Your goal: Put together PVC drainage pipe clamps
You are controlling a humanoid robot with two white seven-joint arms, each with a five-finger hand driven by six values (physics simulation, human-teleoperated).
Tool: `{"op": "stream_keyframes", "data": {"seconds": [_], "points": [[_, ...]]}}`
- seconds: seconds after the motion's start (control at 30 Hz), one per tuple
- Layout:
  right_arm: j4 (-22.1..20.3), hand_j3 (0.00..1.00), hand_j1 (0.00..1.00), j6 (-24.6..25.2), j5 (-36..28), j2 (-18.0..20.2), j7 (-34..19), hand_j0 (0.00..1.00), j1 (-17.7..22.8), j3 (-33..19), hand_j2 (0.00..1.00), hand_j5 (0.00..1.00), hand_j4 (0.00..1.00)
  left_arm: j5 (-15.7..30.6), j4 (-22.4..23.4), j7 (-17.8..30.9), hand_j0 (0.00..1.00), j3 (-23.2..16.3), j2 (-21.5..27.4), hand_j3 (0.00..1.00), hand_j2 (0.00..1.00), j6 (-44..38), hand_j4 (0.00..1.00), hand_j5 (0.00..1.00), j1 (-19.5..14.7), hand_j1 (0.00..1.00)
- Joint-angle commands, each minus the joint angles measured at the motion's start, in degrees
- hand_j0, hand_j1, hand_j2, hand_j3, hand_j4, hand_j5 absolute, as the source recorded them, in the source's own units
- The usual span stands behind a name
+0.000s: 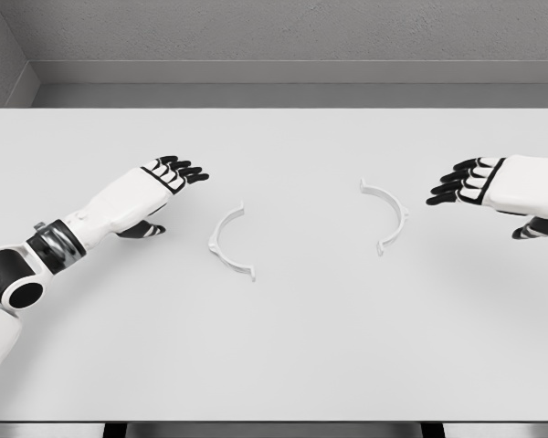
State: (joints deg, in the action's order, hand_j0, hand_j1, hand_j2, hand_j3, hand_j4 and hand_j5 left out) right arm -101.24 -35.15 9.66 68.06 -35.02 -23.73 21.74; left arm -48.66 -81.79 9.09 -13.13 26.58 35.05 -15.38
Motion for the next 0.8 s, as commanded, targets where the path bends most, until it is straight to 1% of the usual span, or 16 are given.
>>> {"op": "stream_keyframes", "data": {"seconds": [0.0, 0.2, 0.3, 0.33, 0.43, 0.5, 0.57, 0.63, 0.67, 0.73, 0.77], "points": [[0.0, 1.0, 1.0, 0.2, -1.0, 0.2, 0.0, 1.0, 0.0, 0.1, 1.0, 1.0, 1.0, 0.4, -0.1, 0.0, 1.0, 0.0, 0.0, 1.0, 1.0, 0.0, 1.0, 1.0, 0.0, 1.0], [0.1, 1.0, 1.0, 0.2, -0.3, 0.0, 0.0, 1.0, -0.4, -0.2, 1.0, 1.0, 1.0, 0.3, -0.7, 0.0, 1.0, 0.0, 0.0, 1.0, 1.0, 0.0, 1.0, 1.0, 0.2, 1.0], [0.2, 1.0, 1.0, 0.2, -0.8, -0.7, 0.0, 1.0, -0.4, -0.3, 1.0, 1.0, 1.0, 0.0, -1.1, 0.0, 1.0, -0.7, -0.6, 1.0, 1.0, 0.0, 1.0, 1.0, 0.2, 1.0], [0.2, 1.0, 1.0, 0.2, -0.9, -0.7, 0.0, 1.0, -0.4, -0.3, 1.0, 1.0, 1.0, -0.1, -1.1, 0.0, 1.0, -1.3, -0.6, 1.0, 1.0, 0.0, 1.0, 1.0, 0.3, 1.0], [0.3, 1.0, 1.0, 0.2, -1.0, -0.8, 0.0, 1.0, -0.2, 0.5, 1.0, 1.0, 1.0, 0.0, -1.2, 0.0, 1.0, -5.1, -0.7, 1.0, 1.0, 0.0, 1.0, 1.0, 0.0, 1.0], [0.3, 1.0, 1.0, 0.2, -1.0, -0.8, 0.0, 1.0, 0.1, 0.9, 1.0, 1.0, 1.0, -0.1, -1.3, 0.0, 1.0, -5.9, -0.9, 1.0, 1.0, 0.0, 1.0, 1.0, 0.0, 1.0], [0.2, 1.0, 1.0, 0.2, -0.6, -0.7, 0.0, 1.0, 0.1, 2.7, 1.0, 1.0, 1.0, 0.0, -1.8, 0.0, 1.0, -6.6, -0.9, 1.0, 1.0, 0.0, 1.0, 1.0, 0.2, 1.0], [0.3, 1.0, 1.0, 0.2, -0.3, 0.4, 0.0, 1.0, -0.1, 2.5, 1.0, 1.0, 1.0, 0.0, -1.8, 0.0, 1.0, -7.0, -1.0, 1.0, 1.0, 0.0, 1.0, 1.0, 0.1, 1.0], [0.4, 1.0, 1.0, 1.0, -0.2, 0.2, 0.0, 1.0, 0.0, 2.8, 1.0, 1.0, 1.0, -0.1, -1.8, 0.0, 1.0, -7.0, -1.1, 1.0, 1.0, 0.0, 1.0, 1.0, 0.1, 1.0], [0.7, 1.0, 1.0, 4.7, 2.7, -0.7, 0.0, 1.0, -0.3, 3.8, 1.0, 1.0, 1.0, 0.0, -1.9, 0.0, 1.0, -7.1, -1.4, 1.0, 1.0, 0.0, 1.0, 1.0, 0.1, 1.0], [0.7, 1.0, 1.0, 6.2, 4.9, -1.4, 4.5, 1.0, -0.3, 3.9, 1.0, 1.0, 1.0, 0.1, -2.2, 0.0, 1.0, -7.0, -1.4, 1.0, 1.0, 0.0, 1.0, 1.0, 0.1, 1.0]]}}
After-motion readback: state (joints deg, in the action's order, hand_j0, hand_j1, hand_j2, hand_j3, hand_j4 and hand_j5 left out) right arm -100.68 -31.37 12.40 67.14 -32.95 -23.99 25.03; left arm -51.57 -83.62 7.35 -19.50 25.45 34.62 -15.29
